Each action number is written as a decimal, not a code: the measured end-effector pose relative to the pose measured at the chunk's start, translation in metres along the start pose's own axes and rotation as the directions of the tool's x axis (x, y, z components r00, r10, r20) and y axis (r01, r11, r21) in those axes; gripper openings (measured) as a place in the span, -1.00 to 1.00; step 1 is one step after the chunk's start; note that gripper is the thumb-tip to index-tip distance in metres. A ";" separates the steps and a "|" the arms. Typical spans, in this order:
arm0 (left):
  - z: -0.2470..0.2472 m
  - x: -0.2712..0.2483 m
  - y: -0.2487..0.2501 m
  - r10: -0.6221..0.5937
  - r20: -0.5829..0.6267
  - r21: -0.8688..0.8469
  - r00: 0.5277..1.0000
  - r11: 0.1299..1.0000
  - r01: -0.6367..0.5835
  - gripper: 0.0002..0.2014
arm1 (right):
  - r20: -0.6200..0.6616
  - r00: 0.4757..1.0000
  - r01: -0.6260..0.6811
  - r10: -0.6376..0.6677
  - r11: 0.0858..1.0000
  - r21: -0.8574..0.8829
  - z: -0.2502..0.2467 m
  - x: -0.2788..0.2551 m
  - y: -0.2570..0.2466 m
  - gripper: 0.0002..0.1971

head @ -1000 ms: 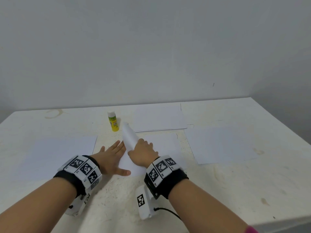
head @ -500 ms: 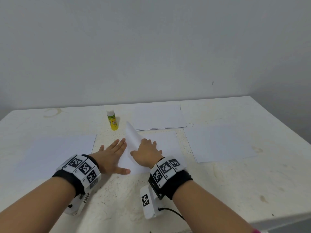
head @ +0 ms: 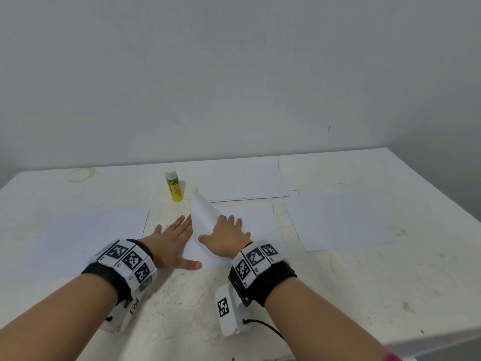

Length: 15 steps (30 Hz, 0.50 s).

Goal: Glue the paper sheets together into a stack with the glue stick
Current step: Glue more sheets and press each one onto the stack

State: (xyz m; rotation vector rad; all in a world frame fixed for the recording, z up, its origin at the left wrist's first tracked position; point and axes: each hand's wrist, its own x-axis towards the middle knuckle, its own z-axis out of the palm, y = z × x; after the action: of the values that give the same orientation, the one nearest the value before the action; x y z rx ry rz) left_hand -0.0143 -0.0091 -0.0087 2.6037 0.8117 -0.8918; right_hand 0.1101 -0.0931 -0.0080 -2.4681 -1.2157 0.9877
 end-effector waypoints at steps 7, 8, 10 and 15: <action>0.000 -0.001 0.001 -0.012 0.010 0.009 1.000 1.000 0.012 0.61 | 0.016 1.000 -0.003 0.003 1.000 -0.016 0.000 -0.001 0.000 -0.19; 0.000 0.000 0.001 -0.010 0.009 0.005 1.000 1.000 0.010 0.60 | 0.016 1.000 -0.002 0.002 1.000 -0.013 0.000 -0.002 0.000 -0.18; 0.000 0.001 0.000 -0.001 0.006 -0.010 1.000 1.000 0.001 0.59 | 0.015 1.000 0.000 0.000 1.000 -0.002 0.000 -0.002 0.001 -0.16; 0.002 0.001 0.001 -0.008 -0.007 -0.017 1.000 1.000 0.008 0.61 | -0.050 0.998 0.052 -0.048 0.995 0.080 0.002 0.000 0.005 -0.30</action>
State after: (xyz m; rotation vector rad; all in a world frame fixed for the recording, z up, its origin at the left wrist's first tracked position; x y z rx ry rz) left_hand -0.0140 -0.0098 -0.0110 2.5920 0.8283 -0.8750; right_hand 0.1114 -0.0967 -0.0116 -2.3742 -1.1921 0.9407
